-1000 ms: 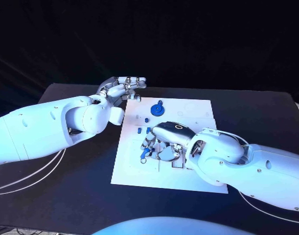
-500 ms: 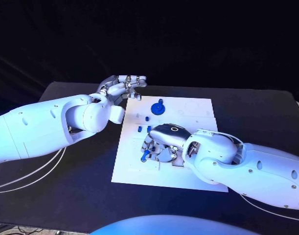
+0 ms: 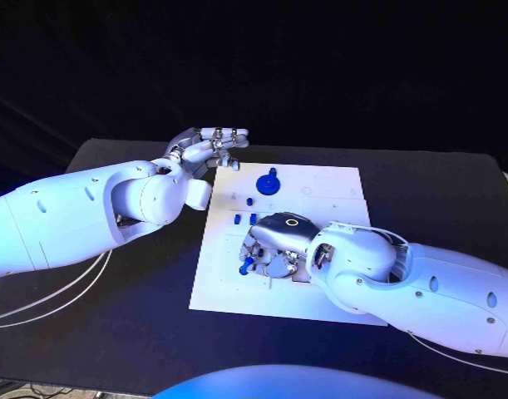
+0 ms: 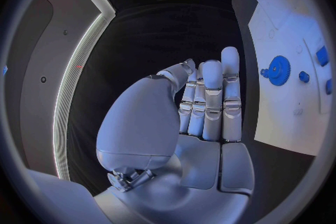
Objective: Assemble the parts on the task board
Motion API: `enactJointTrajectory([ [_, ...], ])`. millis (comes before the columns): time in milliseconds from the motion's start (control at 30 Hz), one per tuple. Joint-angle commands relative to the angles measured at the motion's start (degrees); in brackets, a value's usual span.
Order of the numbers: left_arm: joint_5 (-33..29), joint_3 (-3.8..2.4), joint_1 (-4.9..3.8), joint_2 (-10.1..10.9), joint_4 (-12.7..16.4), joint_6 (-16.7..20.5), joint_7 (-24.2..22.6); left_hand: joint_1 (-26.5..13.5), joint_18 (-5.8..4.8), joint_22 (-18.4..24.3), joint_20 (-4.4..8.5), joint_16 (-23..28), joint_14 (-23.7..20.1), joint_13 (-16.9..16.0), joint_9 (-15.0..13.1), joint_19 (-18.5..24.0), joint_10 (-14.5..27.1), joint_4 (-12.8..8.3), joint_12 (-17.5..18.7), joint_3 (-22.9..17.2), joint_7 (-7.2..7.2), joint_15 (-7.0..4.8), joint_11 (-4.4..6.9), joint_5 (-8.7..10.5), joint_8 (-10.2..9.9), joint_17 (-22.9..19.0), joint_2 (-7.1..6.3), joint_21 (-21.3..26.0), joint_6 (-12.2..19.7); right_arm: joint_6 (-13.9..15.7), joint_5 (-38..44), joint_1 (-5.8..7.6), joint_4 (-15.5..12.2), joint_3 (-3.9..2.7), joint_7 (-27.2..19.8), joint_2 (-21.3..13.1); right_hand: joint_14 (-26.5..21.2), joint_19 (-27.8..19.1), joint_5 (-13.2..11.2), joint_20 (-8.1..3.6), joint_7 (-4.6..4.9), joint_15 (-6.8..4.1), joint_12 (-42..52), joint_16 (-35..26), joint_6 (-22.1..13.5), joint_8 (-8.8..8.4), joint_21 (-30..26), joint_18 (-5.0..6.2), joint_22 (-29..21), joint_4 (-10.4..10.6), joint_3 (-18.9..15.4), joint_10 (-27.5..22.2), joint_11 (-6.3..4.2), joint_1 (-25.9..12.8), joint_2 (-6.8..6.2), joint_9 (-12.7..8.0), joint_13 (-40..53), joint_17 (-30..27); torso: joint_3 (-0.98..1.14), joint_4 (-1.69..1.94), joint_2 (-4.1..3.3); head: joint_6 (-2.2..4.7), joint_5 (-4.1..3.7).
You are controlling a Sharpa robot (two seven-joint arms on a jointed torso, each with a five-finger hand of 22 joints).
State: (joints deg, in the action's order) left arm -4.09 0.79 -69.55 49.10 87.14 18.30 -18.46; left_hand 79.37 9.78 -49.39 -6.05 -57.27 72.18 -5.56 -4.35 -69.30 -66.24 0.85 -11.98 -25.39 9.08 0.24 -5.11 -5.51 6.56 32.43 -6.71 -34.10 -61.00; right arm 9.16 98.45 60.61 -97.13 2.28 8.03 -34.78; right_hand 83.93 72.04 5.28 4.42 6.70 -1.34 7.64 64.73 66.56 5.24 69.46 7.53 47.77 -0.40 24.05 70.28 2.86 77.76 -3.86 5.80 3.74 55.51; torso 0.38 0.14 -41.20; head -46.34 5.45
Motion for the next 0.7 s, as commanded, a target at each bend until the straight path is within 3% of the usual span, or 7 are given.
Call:
enactJointTrajectory([
  [33,0.3,-0.03,-0.01,-0.1,0.1,-1.1,-0.3,0.0,0.67,0.1,0.0,0.3,-0.3,-0.1,0.1,0.2,0.3,0.1,-0.2,0.3,0.25,0.04,0.03,-0.24,0.4,-0.1,0.52,0.3,0.1,-1.0,4.1,-0.24,-0.3,0.05,1.5,0.2,1.1,0.2,0.5,0.03,0.13,-0.2,-0.3,0.1,0.2,0.2,0.2,0.19,-0.1,0.0,0.4,0.3,0.3,0.0,0.31,0.1,0.1,-0.1,0.02,-0.01,0.04,0.05,0.03],
  [433,0.3,-0.02,-0.01,-0.1,0.2,-1.1,-0.3,0.0,0.67,0.1,0.0,0.3,-0.3,-0.1,0.1,0.2,0.3,0.1,-0.2,0.3,0.25,0.04,0.03,-0.24,0.4,-0.1,0.52,0.3,0.1,-4.4,6.5,-0.43,-0.4,0.19,3.4,1.1,1.0,0.1,0.4,0.12,0.27,-0.11,-0.7,-0.1,-0.1,-0.02,0.1,0.22,-0.3,0.2,0.2,0.2,0.43,-0.6,-0.24,0.1,0.1,-0.3,-0.04,-0.01,-0.01,0.08,-0.06],
  [500,0.3,-0.02,-0.01,-0.1,0.2,-1.1,-0.3,0.0,0.67,0.1,0.0,0.3,-0.3,-0.1,0.1,0.2,0.3,0.1,-0.2,0.3,0.25,0.04,0.03,-0.24,0.4,-0.1,0.52,0.3,0.1,-4.4,6.7,-0.44,-0.3,0.26,3.7,1.3,0.9,-0.1,0.4,0.26,0.68,0.14,-1.3,-0.2,-1.1,-0.59,0.0,0.25,-0.6,0.4,0.0,-0.5,0.76,-1.3,-0.85,-0.1,0.0,-0.5,-0.04,-0.01,-0.01,0.08,-0.06],
  [600,0.3,-0.02,-0.01,-0.1,0.2,-1.1,-0.2,0.0,0.67,0.1,0.0,0.3,-0.3,-0.1,0.1,0.2,0.3,0.1,-0.2,0.3,0.25,0.04,0.03,-0.24,0.4,-0.1,0.52,0.3,0.1,-3.5,6.8,-0.47,-0.2,0.35,4.0,1.5,0.4,-1.3,0.9,0.96,2.15,1.26,-3.2,-1.3,-4.6,-1.79,-1.2,0.52,-2.7,1.1,-1.1,-4.1,2.1,-3.1,-2.97,-1.0,-0.2,-2.0,-0.03,0.02,0.0,0.06,-0.09],
  [700,0.3,-0.02,-0.01,-0.1,0.2,-1.1,-0.2,0.0,0.67,0.1,0.0,0.3,-0.3,-0.1,0.1,0.2,0.3,0.1,-0.2,0.3,0.25,0.04,0.03,-0.24,0.4,-0.1,0.52,0.3,0.1,-2.0,6.8,-0.52,-0.2,0.4,4.1,1.5,-0.1,-3.0,1.0,1.74,2.55,1.91,-3.9,-2.4,-8.3,-1.75,-3.1,1.1,-5.7,1.2,-3.1,-8.6,2.96,-3.8,-4.33,-1.8,-0.1,-3.3,-0.02,0.05,0.01,0.06,-0.12],
])
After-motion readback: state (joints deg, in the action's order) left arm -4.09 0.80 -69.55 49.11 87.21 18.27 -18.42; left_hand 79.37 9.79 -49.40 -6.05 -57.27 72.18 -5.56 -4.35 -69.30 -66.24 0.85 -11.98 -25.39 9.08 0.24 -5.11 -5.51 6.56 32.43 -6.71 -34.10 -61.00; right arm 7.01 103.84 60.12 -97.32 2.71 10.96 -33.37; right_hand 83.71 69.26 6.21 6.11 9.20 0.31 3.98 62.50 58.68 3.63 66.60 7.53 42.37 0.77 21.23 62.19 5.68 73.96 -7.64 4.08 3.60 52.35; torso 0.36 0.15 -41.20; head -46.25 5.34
